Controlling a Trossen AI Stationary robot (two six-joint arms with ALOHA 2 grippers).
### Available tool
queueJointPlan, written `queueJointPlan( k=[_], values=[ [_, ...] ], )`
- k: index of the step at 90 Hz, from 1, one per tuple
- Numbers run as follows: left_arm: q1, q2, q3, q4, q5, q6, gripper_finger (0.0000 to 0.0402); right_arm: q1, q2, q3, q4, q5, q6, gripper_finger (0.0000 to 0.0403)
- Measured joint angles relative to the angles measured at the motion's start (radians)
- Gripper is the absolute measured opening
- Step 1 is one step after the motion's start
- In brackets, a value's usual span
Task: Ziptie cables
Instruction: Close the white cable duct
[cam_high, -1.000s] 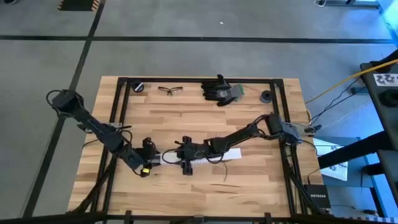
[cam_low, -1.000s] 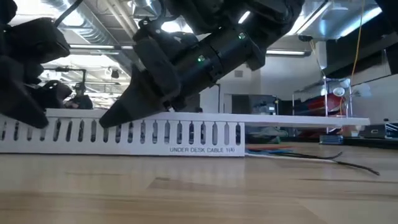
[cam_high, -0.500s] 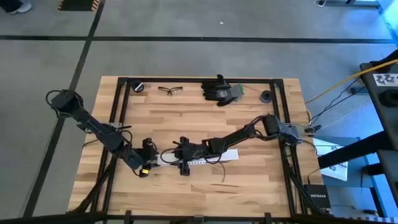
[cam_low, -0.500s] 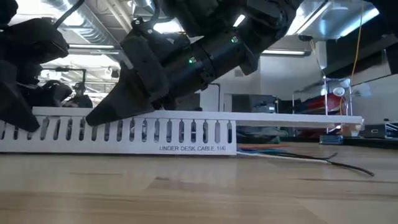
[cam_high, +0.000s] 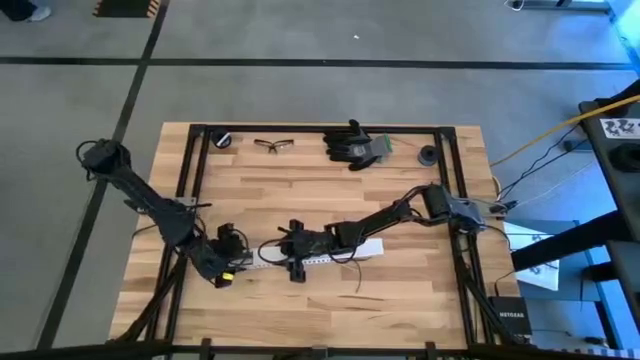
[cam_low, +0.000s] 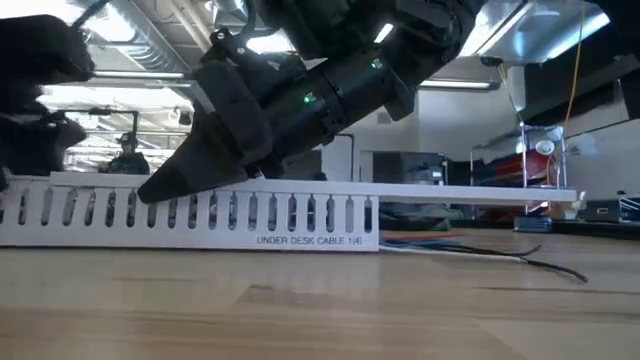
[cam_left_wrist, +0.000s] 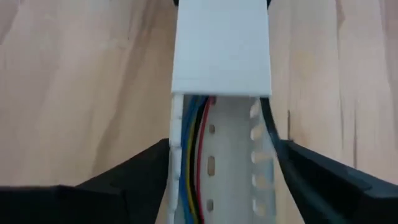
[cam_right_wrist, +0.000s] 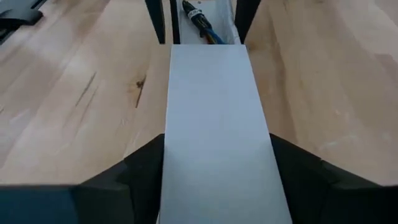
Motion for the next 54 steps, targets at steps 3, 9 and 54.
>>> queueJointPlan(
  k=[3, 9, 54],
  values=[
    [-0.02, 0.004, -0.001, 0.005, -0.033, -0.01, 0.0278, 0.0, 0.0, 0.0, -0.001, -0.001, -0.002, 0.0225],
    [-0.052, 0.019, -0.001, 0.027, -0.101, -0.02, 0.0278, 0.0, 0.0, 0.0, -0.005, 0.0, -0.003, 0.0225],
    [-0.096, 0.18, -0.046, 0.222, -0.183, -0.082, 0.0203, 0.001, 0.0, -0.004, 0.01, -0.027, 0.002, 0.0225]
  ],
)
